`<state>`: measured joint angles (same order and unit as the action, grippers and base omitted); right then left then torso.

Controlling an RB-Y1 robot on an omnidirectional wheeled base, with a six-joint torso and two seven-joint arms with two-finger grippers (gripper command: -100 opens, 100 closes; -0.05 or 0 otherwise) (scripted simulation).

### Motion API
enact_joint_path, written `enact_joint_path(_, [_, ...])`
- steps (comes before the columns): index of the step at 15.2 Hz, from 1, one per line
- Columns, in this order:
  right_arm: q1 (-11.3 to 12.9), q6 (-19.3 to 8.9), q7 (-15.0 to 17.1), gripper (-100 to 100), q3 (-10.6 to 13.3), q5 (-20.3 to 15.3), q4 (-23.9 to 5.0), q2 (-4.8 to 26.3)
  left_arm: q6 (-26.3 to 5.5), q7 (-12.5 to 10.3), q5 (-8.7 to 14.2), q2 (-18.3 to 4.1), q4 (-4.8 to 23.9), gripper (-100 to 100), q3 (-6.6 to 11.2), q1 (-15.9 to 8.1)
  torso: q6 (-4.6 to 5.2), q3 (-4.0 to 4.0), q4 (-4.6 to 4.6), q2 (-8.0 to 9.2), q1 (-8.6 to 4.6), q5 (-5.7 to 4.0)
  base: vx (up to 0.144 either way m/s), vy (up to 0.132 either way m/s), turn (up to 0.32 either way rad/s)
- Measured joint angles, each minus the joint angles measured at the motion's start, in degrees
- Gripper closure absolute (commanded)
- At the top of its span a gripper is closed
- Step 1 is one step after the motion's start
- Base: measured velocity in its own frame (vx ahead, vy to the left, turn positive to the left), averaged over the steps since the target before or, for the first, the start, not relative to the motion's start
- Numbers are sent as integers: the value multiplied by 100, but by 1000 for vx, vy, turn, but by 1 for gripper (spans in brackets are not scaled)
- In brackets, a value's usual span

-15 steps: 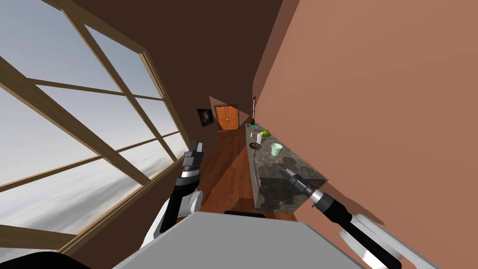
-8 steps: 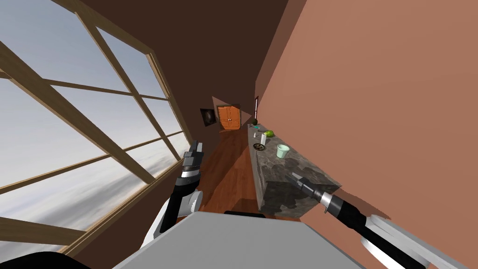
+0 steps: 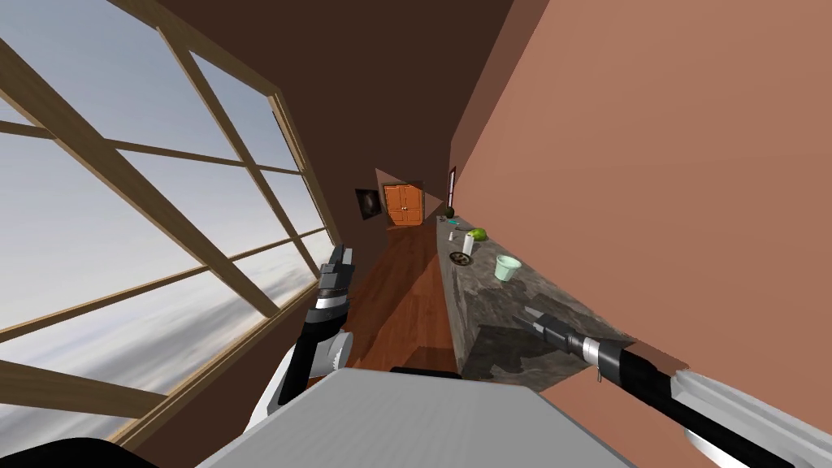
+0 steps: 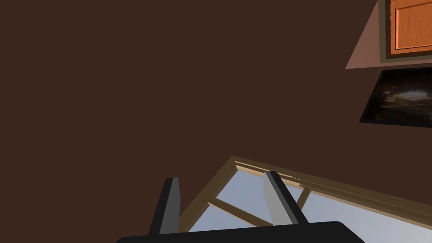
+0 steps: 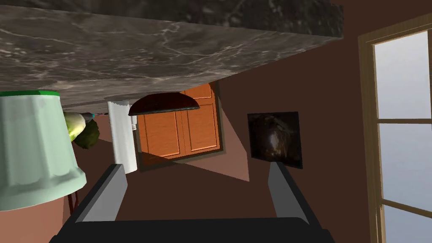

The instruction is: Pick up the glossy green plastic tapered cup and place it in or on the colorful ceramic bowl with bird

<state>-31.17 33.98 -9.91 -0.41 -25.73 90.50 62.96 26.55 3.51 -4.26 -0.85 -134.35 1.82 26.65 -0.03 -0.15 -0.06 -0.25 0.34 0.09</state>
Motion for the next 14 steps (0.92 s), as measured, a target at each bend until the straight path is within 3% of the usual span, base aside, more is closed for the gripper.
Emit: enact_joint_path(14, [-191,153,-286,-100,44,-550,-1099,1663,0,0,0,0,0,0,0,0,0,0,1,0,-10,-1,64,58,63])
